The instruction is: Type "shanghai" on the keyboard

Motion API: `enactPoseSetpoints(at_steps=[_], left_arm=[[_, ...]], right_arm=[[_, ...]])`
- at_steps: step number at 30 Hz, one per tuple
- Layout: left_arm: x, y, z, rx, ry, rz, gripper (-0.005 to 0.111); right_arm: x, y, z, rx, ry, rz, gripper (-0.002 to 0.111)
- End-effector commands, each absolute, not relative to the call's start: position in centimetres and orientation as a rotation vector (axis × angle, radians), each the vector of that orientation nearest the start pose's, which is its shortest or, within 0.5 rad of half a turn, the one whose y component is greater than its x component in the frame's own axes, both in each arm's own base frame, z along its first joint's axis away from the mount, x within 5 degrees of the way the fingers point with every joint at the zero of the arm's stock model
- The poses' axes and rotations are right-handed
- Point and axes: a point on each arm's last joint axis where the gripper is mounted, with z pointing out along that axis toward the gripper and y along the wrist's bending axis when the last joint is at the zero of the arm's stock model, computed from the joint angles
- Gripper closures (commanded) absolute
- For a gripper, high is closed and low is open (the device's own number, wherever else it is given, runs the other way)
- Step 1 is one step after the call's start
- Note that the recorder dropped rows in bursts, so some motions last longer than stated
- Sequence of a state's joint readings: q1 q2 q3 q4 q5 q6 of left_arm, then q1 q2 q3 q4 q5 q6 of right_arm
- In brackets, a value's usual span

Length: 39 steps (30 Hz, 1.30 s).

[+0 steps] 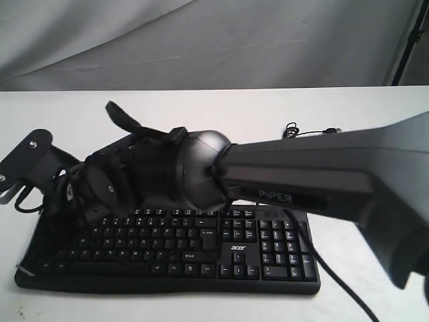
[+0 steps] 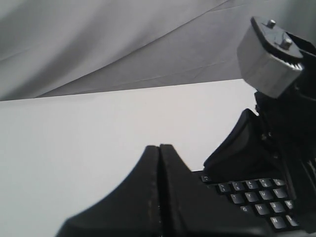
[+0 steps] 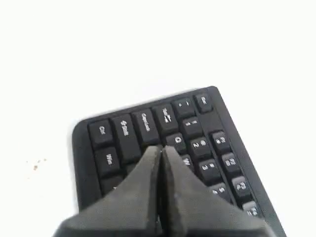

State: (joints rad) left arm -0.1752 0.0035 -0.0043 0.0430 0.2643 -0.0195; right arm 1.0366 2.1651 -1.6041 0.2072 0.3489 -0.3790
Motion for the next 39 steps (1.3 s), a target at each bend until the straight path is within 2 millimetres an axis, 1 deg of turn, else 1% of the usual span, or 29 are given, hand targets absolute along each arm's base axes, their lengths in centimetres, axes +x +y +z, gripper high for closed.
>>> enactPoseSetpoints(at_steps=[1,4,8,19,24,30,39], left_arm=[[5.4,-0.9,19.0,0.165,1.736,-0.107,0.107],[5.4,-0.9,19.0,0.165,1.736,-0.107,0.107],[5.4,-0.9,19.0,0.165,1.736,-0.107,0.107],[5.4,-0.9,19.0,0.165,1.736,-0.107,0.107],[5.4,-0.9,19.0,0.165,1.736,-0.107,0.107],[5.4,-0.9,19.0,0.165,1.736,-0.107,0.107],[5.4,-0.9,19.0,0.165,1.736,-0.107,0.107]], right_arm=[[24.3,43.5,15.6,-1.453,1.954,0.465,0.108],[24.6,43.9,14.1,-1.446,1.961,0.463,0.108],[24.8,44.1,13.1,-1.423,1.955,0.470,0.108],[24.9,44.4,13.4,-1.401,1.922,0.477,0.108],[25.1,45.8,12.3,-1.464,1.979,0.483,0.108],[25.1,45.8,12.3,-1.497,1.966,0.457,0.108],[25.3,45.7,12.2,-1.495,1.959,0.452,0.108]])
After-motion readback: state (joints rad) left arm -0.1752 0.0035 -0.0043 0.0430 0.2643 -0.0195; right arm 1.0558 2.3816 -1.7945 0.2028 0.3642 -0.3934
